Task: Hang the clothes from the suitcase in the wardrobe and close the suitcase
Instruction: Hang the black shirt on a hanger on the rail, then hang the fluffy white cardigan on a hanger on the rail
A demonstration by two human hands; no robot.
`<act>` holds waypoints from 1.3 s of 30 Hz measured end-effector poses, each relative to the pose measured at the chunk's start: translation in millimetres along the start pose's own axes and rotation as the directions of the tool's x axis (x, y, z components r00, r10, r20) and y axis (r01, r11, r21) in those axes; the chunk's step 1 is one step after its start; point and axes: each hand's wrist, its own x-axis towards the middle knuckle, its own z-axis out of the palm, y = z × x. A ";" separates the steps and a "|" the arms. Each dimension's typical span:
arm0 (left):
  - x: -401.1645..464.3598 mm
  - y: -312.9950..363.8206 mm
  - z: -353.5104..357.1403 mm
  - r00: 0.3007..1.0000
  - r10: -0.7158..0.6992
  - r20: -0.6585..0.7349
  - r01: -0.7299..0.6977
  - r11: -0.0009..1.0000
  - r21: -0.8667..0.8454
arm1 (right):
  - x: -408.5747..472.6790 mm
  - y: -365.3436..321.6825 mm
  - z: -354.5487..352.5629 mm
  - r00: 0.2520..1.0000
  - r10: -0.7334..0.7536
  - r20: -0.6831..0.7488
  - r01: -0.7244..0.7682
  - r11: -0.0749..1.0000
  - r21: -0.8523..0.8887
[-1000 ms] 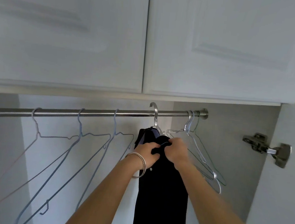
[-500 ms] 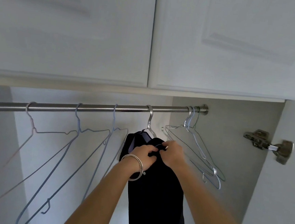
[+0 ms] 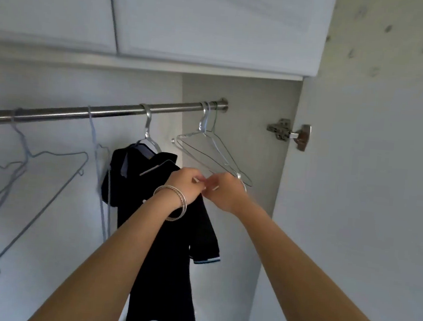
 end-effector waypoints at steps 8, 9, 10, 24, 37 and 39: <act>-32.6 85.2 122.2 0.941 0.202 0.272 -0.185 0.979 -0.087 | -113.6 100.0 -64.5 0.960 0.255 -0.113 -0.254 0.967 0.022; -39.2 94.9 136.9 0.927 0.214 0.308 -0.194 0.976 -0.094 | -130.8 112.7 -72.1 0.954 0.280 -0.107 -0.279 0.960 0.029; -45.9 102.7 146.5 0.915 0.223 0.336 -0.205 0.975 -0.087 | -143.8 122.2 -78.8 0.948 0.306 -0.091 -0.303 0.952 0.037; -312.6 248.4 428.7 0.544 0.347 0.764 -0.334 0.925 -0.182 | -516.8 367.3 -126.0 0.588 0.800 -0.115 -0.763 0.597 0.250; -504.9 200.9 617.8 0.215 0.146 0.966 -0.388 0.920 -0.053 | -775.7 476.6 -19.7 0.126 0.991 0.038 -0.878 0.094 0.469; -521.6 180.4 643.7 0.183 0.118 0.976 -0.431 0.902 -0.029 | -798.5 487.8 9.3 0.057 0.995 0.079 -0.871 0.010 0.490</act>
